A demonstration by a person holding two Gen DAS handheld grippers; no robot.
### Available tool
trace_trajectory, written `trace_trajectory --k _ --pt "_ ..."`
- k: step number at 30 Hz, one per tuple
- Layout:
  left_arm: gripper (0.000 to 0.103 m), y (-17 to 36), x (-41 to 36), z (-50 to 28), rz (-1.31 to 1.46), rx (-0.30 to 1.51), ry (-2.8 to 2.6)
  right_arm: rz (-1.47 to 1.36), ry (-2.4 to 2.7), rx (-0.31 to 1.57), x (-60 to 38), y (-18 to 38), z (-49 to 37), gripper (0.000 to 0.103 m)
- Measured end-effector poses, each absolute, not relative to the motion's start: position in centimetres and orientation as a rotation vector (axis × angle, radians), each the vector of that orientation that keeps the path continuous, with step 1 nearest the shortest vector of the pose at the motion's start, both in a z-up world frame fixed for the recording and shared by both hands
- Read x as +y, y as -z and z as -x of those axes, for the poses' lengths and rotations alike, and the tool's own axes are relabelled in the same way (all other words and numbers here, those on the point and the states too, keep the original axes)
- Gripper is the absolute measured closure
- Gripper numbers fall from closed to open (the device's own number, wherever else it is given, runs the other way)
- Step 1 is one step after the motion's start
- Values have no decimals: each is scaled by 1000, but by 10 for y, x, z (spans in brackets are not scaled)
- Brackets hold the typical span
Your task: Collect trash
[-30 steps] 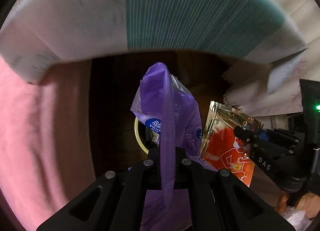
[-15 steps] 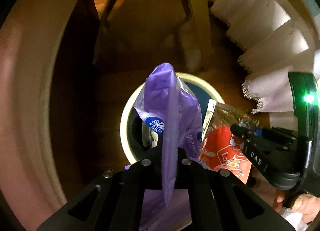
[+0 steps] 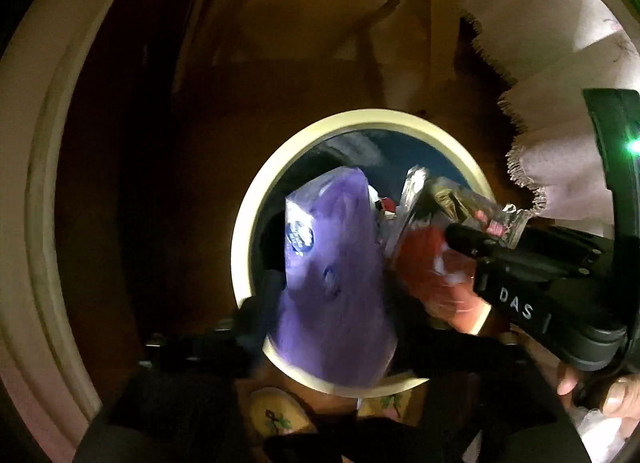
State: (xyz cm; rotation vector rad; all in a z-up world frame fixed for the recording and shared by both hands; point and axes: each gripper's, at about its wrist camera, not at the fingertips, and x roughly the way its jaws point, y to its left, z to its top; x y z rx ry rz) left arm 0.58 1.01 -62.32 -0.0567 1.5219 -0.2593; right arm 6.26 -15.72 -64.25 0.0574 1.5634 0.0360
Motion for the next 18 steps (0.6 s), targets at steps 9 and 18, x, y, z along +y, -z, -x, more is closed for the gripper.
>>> trace_trajectory --k 9,18 --pt "26 607 15 -7 31 1440 209 -129 -49 1504 -168 632 -57 55" --pt "26 532 -6 14 31 1251 162 -225 -60 1359 -192 580 -27 55"
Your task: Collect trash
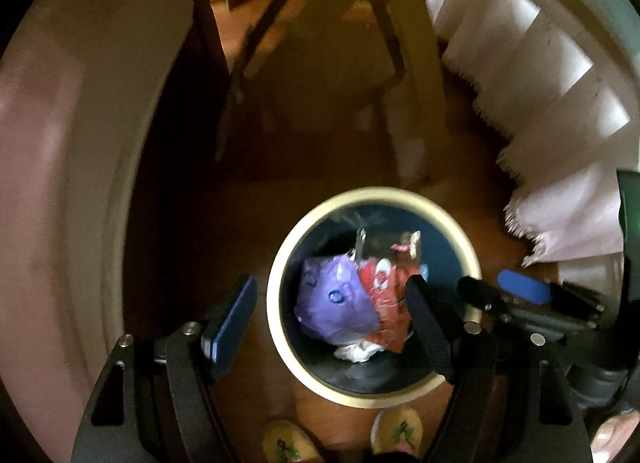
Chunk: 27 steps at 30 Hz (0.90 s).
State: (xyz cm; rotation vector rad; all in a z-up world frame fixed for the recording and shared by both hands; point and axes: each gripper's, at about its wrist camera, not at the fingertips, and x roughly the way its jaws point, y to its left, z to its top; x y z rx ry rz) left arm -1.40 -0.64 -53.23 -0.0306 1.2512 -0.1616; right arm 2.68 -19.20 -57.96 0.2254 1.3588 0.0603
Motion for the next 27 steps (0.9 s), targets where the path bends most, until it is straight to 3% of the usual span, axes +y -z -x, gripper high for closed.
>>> trace_trajectory --k 8,22,27 --pt "26 414 -11 37 44 1166 152 -248 -77 1302 -196 476 2 55" --pt "26 129 -6 80 67 1036 138 -217 -158 1110 -204 177 43 55" --pt "26 51 2 90 65 1001 118 -179 -174 1033 -206 88 59 55"
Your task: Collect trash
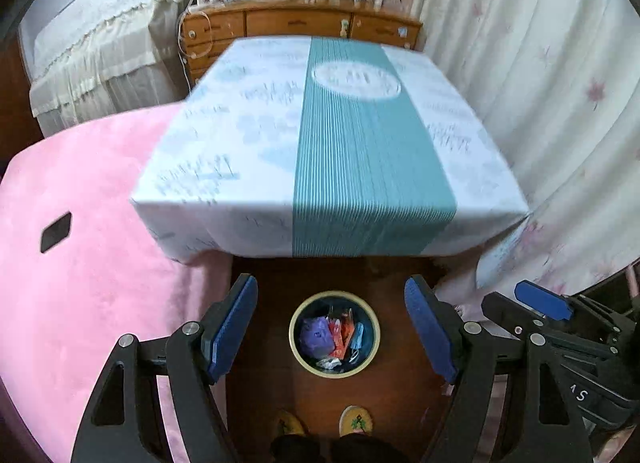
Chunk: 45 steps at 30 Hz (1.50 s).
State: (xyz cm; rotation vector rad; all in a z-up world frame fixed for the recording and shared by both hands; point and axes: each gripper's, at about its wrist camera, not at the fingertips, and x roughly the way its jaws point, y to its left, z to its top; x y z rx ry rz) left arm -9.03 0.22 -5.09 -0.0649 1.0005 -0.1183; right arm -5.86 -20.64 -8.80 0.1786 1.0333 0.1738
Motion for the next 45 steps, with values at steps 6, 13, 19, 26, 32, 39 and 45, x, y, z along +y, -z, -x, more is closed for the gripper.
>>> trace_trajectory --k 6,13,19,26,32,39,45 --pt "26 -34 9 102 19 903 48 -160 -165 961 -213 14 68 54" --pt "26 -93 16 105 52 854 21 -172 -160 894 -217 -48 68 54" --pt "26 -99 3 105 39 842 13 -133 -146 828 -208 -67 67 53" --pt "26 -82 -11 89 15 836 22 -116 -127 821 -205 -54 60 53" --pt "26 -68 -15 74 16 842 28 -116 -128 826 -205 -45 51 53" --pt "26 -55 -15 54 37 866 25 -99 -147 834 -198 -34 33 53" --pt "26 -44 -15 46 39 886 33 -106 -151 838 -197 -30 26 52"
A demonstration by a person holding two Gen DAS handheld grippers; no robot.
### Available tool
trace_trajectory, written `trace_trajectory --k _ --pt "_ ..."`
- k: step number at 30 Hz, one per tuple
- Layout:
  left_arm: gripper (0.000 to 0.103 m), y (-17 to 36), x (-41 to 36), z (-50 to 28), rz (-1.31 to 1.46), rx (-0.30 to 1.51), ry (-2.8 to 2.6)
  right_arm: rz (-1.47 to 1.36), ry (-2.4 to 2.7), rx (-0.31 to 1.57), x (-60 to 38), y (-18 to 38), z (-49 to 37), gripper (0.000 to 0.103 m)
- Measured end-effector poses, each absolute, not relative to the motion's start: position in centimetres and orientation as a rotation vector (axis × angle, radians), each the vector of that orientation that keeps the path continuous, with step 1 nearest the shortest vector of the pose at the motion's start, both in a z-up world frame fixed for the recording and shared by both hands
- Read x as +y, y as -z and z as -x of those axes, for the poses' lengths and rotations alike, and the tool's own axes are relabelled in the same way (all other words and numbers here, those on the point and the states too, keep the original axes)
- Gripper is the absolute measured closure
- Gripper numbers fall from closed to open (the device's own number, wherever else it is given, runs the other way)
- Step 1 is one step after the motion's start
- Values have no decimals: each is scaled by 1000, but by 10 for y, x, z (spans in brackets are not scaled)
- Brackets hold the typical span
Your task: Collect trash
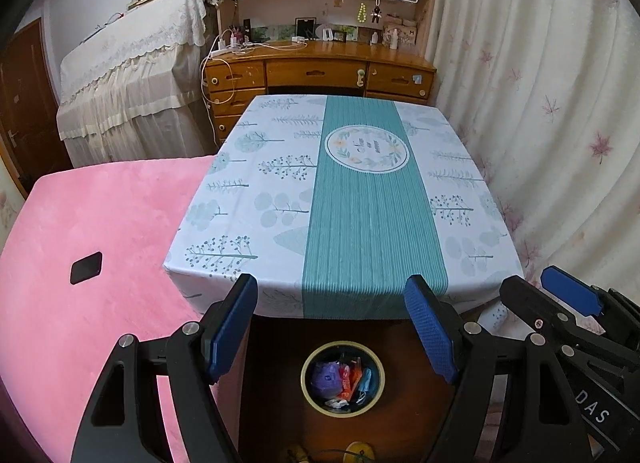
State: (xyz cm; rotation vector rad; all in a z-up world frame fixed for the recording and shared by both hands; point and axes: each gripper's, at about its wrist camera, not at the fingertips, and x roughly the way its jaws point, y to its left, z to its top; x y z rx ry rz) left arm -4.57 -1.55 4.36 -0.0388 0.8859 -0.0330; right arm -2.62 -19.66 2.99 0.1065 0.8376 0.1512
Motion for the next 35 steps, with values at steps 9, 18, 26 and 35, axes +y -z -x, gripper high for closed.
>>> trace_trajectory --k 9,18,26,35 --pt "26 -39 -21 45 33 889 34 -111 -152 841 -194 -26 22 52" --pt "26 -33 -22 41 43 904 37 -110 -155 844 -192 -23 20 52" --pt "26 -25 -18 43 45 920 35 -111 -161 860 -192 -12 20 52" --pt "26 -21 -15 46 38 932 30 -106 -162 866 -190 -7 20 52"
